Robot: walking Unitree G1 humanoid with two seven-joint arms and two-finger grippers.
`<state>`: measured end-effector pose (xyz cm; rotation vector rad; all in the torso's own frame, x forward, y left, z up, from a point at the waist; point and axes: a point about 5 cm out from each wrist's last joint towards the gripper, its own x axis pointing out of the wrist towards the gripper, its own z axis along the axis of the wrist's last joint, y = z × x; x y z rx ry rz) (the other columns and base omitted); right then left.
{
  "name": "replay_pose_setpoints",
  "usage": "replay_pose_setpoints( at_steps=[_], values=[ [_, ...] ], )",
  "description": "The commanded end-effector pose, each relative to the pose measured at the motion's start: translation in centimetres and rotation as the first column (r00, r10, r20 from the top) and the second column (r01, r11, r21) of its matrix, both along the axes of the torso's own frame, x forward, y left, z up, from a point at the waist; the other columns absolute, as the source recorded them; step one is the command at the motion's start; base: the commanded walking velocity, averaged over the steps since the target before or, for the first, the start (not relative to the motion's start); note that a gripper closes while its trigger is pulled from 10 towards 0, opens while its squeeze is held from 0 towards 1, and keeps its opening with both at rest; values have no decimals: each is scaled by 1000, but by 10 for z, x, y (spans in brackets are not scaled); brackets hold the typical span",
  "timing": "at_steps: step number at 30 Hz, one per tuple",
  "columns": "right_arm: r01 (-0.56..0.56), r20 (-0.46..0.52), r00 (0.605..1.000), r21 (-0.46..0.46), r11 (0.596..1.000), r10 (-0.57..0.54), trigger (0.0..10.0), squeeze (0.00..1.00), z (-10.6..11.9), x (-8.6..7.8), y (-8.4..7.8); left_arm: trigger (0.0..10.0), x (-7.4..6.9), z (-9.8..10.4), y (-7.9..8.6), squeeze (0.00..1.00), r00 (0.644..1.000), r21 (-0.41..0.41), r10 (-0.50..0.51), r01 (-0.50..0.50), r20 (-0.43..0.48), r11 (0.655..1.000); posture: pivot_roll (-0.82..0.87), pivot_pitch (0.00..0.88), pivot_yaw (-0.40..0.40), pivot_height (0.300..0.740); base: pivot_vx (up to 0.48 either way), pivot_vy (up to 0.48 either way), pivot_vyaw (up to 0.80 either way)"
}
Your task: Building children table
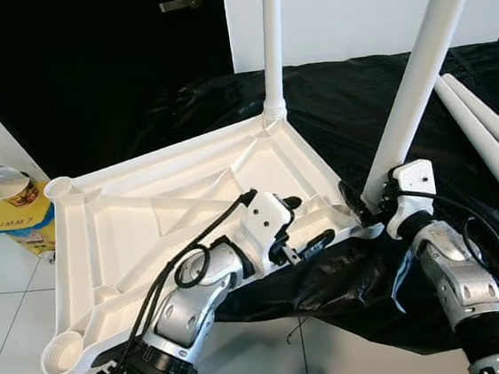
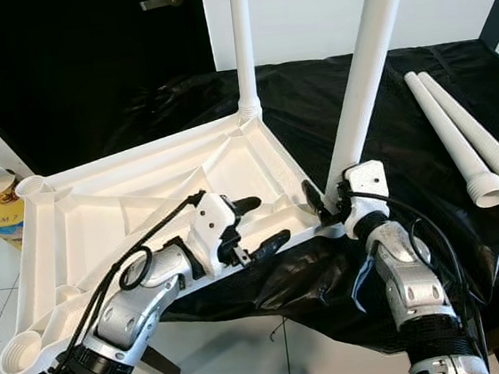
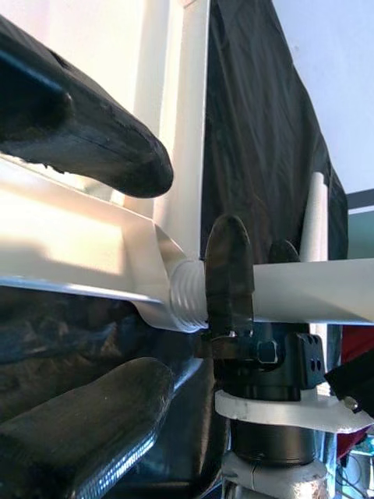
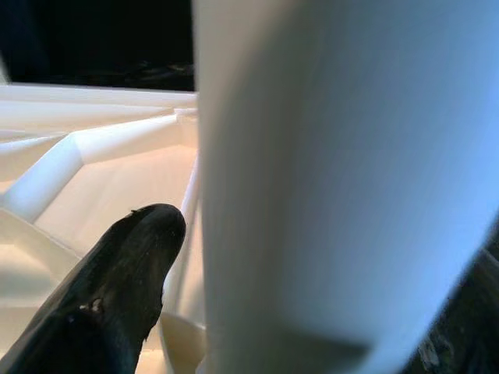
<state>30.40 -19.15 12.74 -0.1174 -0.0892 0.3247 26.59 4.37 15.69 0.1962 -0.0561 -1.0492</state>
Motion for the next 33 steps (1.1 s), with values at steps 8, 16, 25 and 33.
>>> replay_pose_setpoints(
  at_steps=[8, 16, 25, 33],
  values=[
    [-153, -48, 988, -67, 986, 150, 1373, 0, -4, 6, -5, 10000, -5, 2, -3, 0, 998, 17, -59, 59, -15, 998, -13, 0, 28, 740, 0, 0, 0],
    [-160, -83, 984, -64, 985, 155, 0, 0, -13, 3, -9, 10000, -6, 2, -1, 0, 999, 18, -51, 52, -19, 999, -13, 0, 30, 740, 0, 0, 0],
    [-87, -117, 990, -36, 996, 82, 10000, 0, -23, -3, -13, 10000, -6, 2, 2, 0, 999, 27, -44, 45, -22, 999, -19, 0, 35, 740, 0, 0, 0],
    [61, -160, 985, 4, 998, -60, 10000, 0, -33, -6, -5, 10000, -7, 1, 4, 0, 999, 36, -34, 34, -25, 999, -17, 10, 37, 740, 0, 0, 0]
  ],
)
